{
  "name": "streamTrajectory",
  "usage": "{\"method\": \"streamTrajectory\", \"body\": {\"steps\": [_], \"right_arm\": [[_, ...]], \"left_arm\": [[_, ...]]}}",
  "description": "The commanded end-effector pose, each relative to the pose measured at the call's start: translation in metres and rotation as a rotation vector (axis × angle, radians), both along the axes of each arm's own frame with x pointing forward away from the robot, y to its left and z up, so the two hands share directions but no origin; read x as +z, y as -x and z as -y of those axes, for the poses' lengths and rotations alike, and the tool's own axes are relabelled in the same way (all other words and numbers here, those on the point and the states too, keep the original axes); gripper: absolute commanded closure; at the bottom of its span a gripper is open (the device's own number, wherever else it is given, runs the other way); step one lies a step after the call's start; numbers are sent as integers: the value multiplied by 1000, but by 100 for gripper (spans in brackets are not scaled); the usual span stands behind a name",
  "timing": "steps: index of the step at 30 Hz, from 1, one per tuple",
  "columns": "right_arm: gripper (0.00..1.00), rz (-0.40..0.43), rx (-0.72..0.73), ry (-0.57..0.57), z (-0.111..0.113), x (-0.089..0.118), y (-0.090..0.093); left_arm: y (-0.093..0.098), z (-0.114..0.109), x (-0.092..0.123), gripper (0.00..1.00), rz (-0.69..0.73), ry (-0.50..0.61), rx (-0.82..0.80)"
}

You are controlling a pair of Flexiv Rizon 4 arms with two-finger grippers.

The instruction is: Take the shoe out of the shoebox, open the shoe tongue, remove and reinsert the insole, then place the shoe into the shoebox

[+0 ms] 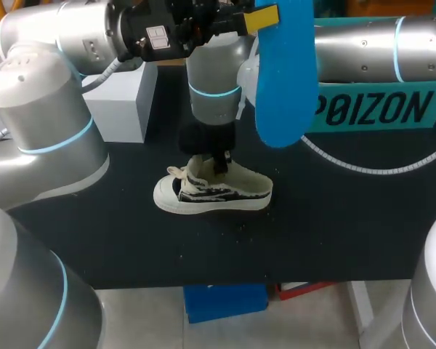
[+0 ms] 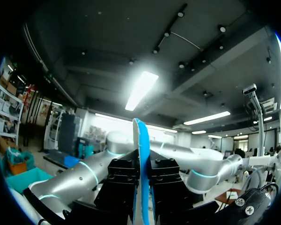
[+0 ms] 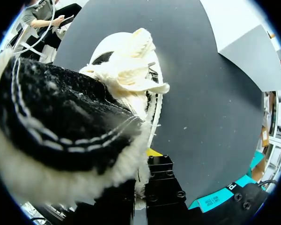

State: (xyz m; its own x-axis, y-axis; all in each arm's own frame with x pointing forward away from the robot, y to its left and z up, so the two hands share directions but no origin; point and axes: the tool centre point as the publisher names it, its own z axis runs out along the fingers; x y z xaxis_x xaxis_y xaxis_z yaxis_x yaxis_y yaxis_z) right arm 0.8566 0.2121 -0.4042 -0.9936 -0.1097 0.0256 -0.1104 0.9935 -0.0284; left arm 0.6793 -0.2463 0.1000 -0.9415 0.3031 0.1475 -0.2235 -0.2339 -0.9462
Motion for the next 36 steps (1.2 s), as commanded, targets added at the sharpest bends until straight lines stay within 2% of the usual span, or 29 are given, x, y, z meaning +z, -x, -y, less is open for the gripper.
{"method": "streamTrajectory", "body": {"steps": [1, 5, 8, 11, 14, 20, 23, 27, 36], "right_arm": [[100, 0, -17, -1, 1, 4, 1], [100, 44, -155, -2, 12, 55, -11], [100, 44, -288, 3, 30, 97, -20], [100, 58, -481, 18, 48, 125, -30], [100, 76, -711, 23, 62, 142, -33], [100, 71, -1270, 22, 82, 154, -36], [100, 83, -1421, 25, 85, 153, -33], [100, 78, -1555, 16, 84, 150, -27], [100, 108, -1707, 49, 77, 138, -20]], "left_arm": [[1, 1, 0, 100, 1, 0, 3], [1, 1, 0, 100, 1, 0, 3], [1, 1, 0, 100, 1, 0, 3], [1, 1, 0, 100, 1, 0, 3], [1, 1, 0, 100, 1, 0, 3], [1, 1, 0, 100, 1, 0, 3], [1, 1, 0, 100, 1, 0, 3], [1, 1, 0, 100, 1, 0, 3], [1, 1, 0, 100, 1, 0, 3]]}}
